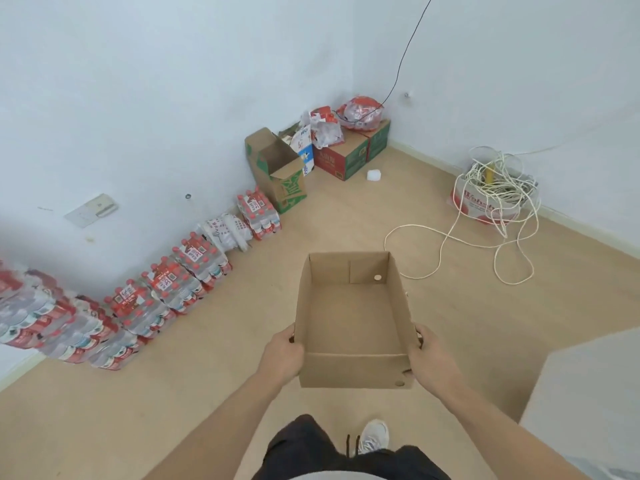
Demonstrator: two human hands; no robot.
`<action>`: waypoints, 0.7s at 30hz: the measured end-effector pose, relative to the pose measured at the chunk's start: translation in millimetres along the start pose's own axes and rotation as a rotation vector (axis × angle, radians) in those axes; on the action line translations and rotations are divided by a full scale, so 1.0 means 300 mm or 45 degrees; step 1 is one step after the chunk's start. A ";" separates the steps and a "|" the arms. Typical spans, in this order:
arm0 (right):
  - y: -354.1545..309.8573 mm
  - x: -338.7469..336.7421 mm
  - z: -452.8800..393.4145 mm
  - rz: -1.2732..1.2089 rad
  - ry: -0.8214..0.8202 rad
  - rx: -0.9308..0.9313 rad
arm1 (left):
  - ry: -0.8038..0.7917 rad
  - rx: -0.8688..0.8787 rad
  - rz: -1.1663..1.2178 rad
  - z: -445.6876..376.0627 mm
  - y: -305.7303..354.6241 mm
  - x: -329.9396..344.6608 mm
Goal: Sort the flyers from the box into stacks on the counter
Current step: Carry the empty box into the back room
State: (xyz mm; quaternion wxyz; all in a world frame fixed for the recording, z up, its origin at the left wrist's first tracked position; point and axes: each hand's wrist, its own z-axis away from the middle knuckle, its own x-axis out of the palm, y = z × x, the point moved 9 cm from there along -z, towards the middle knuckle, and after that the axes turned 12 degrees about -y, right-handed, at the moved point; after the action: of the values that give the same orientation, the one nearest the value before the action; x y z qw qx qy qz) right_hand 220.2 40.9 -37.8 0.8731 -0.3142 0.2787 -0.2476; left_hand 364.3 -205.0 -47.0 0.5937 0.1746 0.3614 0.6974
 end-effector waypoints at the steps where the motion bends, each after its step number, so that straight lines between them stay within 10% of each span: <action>1: -0.055 -0.048 -0.061 0.018 -0.002 0.006 | 0.007 0.008 0.012 -0.062 0.063 -0.007; 21: -1.153 -0.632 -1.614 0.282 -0.043 0.126 | -0.012 -0.010 0.173 -1.542 1.071 -0.545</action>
State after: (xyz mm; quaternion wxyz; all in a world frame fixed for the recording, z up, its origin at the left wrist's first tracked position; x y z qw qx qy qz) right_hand -316.6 -278.0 -50.9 0.9142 -0.2420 0.2842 -0.1578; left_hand -134.2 -509.3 -101.8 0.5474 0.1998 0.3429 0.7368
